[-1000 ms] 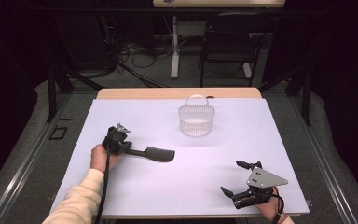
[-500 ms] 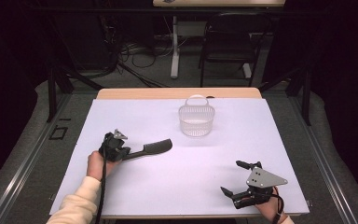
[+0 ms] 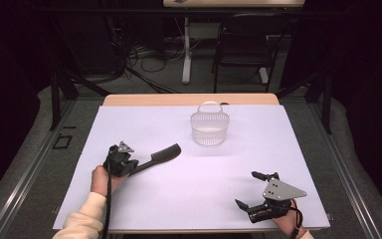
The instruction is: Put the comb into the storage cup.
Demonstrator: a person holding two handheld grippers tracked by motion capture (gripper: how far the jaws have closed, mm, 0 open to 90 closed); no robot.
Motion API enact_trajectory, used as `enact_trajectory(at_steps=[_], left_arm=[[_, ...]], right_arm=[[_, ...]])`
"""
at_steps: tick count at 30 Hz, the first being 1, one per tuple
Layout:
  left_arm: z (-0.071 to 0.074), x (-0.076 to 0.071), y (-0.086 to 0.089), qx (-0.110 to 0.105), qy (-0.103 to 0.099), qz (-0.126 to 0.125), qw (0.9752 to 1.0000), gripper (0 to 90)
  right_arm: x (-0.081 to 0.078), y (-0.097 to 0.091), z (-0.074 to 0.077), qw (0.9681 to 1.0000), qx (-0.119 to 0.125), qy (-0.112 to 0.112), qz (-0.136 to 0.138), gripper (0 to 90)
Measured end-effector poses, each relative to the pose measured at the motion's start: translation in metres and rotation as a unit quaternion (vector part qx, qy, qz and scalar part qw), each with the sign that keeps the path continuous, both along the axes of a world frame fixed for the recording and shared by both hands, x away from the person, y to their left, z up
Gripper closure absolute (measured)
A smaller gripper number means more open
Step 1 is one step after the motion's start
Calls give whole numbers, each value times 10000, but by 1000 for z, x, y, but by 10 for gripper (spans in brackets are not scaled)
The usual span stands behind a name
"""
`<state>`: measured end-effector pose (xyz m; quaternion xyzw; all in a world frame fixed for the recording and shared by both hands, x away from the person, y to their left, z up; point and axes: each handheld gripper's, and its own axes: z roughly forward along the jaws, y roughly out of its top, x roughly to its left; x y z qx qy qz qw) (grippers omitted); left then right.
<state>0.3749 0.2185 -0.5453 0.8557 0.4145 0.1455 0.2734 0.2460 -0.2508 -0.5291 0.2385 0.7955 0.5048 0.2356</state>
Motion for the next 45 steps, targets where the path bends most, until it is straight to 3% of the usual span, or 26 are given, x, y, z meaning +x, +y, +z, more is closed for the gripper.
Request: enact_trajectory(at_steps=[3, 10, 11, 14, 19, 24, 30, 33, 37, 42, 45], left_arm=[[2, -1, 0, -82, -85, -44, 9999, 767], [17, -5, 5, -244, -417, -29, 9988, 423], [19, -6, 6, -269, -478, 19, 9985, 423], [26, -9, 9, -364, -570, 7, 9977, 244], [33, -14, 9, -374, -679, -84, 9970, 153], [38, -17, 4, -221, -716, -185, 9970, 4], [47, -18, 0, -120, -805, -350, 9961, 0], [50, -18, -4, 30, -829, -442, 9956, 0], [54, -14, -9, 2, -702, -642, 9955, 0], [57, -8, -18, 179, -669, -743, 9948, 0], [52, -4, -24, 343, -461, -748, 9955, 0]], right_arm=[[0, 0, 0, 10000, 4, 0, 1, 4], [0, -1, 0, 10000, 22, 9, 4, 4], [0, -1, 0, 10000, 22, 9, 4, 4], [0, -1, 0, 10000, 23, 5, 8, 4], [0, -1, 0, 10000, 14, 18, 7, 4], [0, -1, 0, 10000, 23, 27, 11, 4], [1, -1, 0, 10000, 1, 37, -12, 3], [1, -1, 0, 10000, 1, 38, -5, 3], [1, -1, 0, 10000, 10, 34, 26, 3], [1, 0, -1, 10000, -9, 53, 45, 3], [1, 1, -1, 10000, 1, 47, 45, 2]])
